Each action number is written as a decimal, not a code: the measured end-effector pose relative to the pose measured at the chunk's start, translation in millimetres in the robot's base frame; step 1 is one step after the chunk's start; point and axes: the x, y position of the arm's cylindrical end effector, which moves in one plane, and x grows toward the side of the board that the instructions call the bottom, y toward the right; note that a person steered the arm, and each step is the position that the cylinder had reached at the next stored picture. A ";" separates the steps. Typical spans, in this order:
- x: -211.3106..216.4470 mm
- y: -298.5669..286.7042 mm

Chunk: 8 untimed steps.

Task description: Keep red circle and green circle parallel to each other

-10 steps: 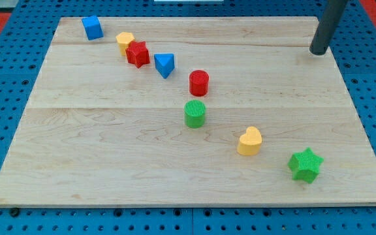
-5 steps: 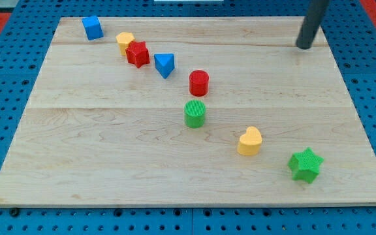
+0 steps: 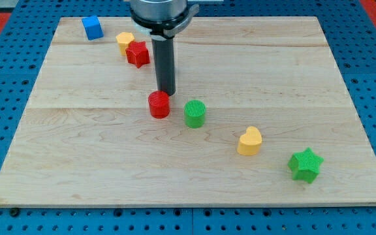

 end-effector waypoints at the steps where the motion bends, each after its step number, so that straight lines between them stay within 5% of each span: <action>1: 27.0 -47.2; 3: 48.0 -68.4; 8: 17.7 76.7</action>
